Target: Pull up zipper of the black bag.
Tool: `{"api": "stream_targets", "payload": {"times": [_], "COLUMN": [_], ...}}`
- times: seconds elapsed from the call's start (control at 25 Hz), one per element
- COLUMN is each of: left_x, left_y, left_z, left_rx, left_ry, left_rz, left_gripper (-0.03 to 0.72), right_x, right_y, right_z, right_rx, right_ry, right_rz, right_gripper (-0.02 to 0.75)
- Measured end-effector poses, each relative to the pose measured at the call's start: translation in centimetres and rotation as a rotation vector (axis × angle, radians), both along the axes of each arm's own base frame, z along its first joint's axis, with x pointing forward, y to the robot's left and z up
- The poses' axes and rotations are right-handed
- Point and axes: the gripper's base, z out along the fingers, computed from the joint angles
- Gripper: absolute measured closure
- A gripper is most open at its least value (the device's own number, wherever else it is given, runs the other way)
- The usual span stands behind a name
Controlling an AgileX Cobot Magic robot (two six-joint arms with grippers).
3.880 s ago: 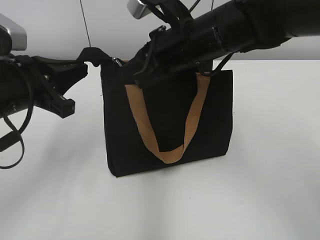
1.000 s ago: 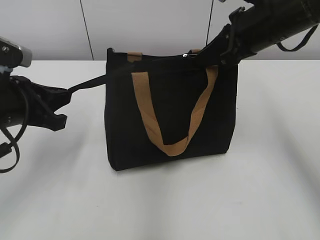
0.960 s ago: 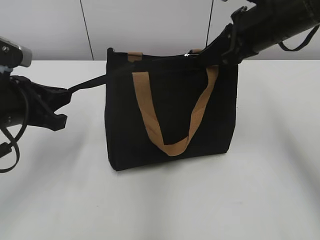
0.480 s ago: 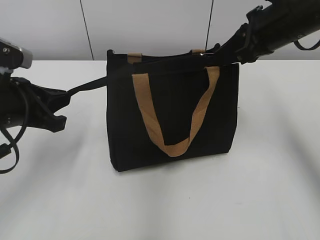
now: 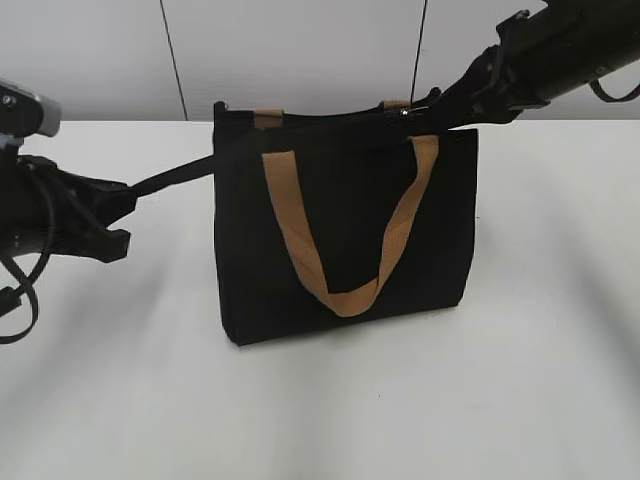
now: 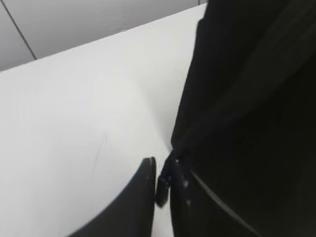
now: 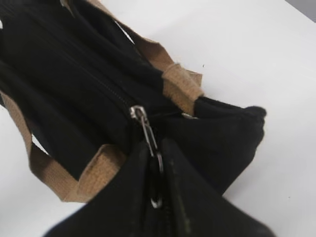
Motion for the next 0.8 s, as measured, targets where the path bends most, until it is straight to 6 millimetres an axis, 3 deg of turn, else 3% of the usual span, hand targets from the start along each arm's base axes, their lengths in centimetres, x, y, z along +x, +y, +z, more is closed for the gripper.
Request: {"api": "stream_targets", "payload": {"times": [0.08,0.24,0.32,0.56,0.8], "left_x": [0.0,-0.2,-0.4,-2.5,-4.6], "left_y": [0.3,0.7,0.8,0.5,1.2], "left_z": [-0.2,0.0,0.5,1.9,4.0], "left_rx": [-0.014,-0.052,-0.092,-0.111,-0.147], "left_ry": [0.034,0.068,0.081,0.153,0.268], "left_rz": [0.042,0.100,0.131,0.153,0.237], "left_gripper": [0.579,0.315,0.234,0.193,0.193], "right_x": [0.2,0.4,0.2,-0.7,-2.4], "right_y": [-0.5,-1.1,-0.9,0.1,1.5], "right_z": [0.2,0.5,0.5,0.9,2.6], "right_rx": [0.004,0.009,0.021,0.059,0.016], "right_ry": [-0.013,-0.028,-0.005,0.066,0.078], "right_rz": [-0.029,-0.069,-0.055,-0.034,-0.029], "right_gripper": [0.612,0.421,0.381,0.356,0.356]}}
